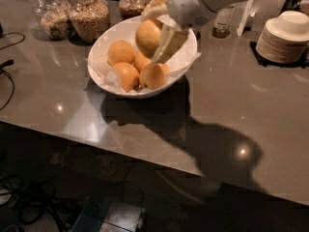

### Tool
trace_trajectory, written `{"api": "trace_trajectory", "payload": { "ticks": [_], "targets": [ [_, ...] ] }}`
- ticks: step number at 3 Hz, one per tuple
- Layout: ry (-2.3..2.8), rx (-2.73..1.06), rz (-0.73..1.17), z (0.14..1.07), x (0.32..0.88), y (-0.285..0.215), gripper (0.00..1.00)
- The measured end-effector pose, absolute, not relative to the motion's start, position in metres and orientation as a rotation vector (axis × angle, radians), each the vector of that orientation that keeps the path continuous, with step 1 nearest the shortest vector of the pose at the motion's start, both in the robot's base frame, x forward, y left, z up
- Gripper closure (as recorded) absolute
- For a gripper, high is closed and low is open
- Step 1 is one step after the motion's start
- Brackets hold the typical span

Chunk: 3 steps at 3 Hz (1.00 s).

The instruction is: Pick orange from white bowl

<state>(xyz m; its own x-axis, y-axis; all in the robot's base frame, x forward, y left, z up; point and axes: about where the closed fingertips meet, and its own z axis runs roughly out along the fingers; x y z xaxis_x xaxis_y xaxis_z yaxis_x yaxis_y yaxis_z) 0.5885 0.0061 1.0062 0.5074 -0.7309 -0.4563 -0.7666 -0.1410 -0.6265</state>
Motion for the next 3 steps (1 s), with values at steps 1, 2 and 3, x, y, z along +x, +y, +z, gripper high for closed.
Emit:
{"api": "trace_trajectory", "payload": {
  "ticks": [1,2,3],
  "targets": [
    [1.081,-1.817,0.345,1.008,0.573,-0.026,1.00],
    [1.005,-1.653,0.667,1.018,0.539,-0.073,1.00],
    [0.970,-1.471,0.932,1.064,0.504,-0.102,1.00]
  ]
}}
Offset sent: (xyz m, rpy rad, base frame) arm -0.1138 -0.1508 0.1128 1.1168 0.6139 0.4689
